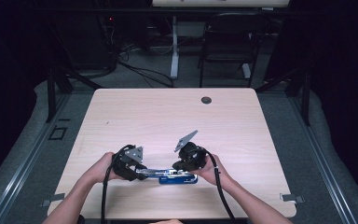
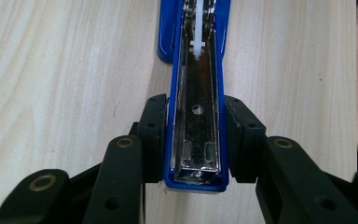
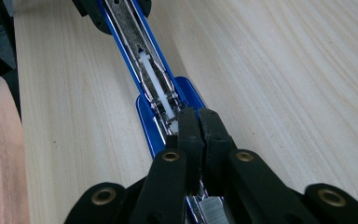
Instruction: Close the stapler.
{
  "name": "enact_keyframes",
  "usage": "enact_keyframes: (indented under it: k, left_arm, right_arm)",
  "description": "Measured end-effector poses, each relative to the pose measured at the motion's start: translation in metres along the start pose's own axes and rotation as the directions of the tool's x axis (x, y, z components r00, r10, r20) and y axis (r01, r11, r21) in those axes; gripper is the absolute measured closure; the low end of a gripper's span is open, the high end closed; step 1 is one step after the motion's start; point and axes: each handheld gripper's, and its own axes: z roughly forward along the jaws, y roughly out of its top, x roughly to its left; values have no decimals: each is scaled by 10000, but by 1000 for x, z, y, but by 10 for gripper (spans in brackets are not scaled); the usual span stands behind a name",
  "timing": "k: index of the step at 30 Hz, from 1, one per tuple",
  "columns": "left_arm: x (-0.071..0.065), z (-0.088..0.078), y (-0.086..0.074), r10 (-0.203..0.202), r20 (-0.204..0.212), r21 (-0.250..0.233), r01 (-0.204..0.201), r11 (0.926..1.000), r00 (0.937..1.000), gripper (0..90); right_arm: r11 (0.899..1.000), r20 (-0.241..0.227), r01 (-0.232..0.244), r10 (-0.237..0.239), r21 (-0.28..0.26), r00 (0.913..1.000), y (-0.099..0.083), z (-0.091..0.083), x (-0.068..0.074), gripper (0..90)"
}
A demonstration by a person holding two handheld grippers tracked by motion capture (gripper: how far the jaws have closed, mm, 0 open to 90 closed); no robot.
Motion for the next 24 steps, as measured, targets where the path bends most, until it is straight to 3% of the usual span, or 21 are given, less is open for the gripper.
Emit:
enact_keyframes:
  k: [2,4,9,11,24]
  left_arm:
    - [0,-2,3,100,207,158,-103,9998,9997,638]
    - [-2,-2,4,122,-133,40,-121,9999,9998,639]
    - [-3,-4,4,121,28,29,-121,9999,9999,637]
    - [-4,-3,3,85,-225,-142,-88,9999,9997,637]
    - [-4,-5,1,-77,-23,-421,76,9991,10000,638]
  right_arm:
    - [10000,-23,52,-52,39,10000,0,1,1,897]
    - [10000,-37,64,-64,-51,10000,0,0,1,898]
    - [9998,-154,128,-130,-175,9998,1,1,3,897]
    - [9995,-152,162,-167,-278,9997,2,1,5,895]
    - [9991,-393,237,-250,-343,9989,7,7,9,895]
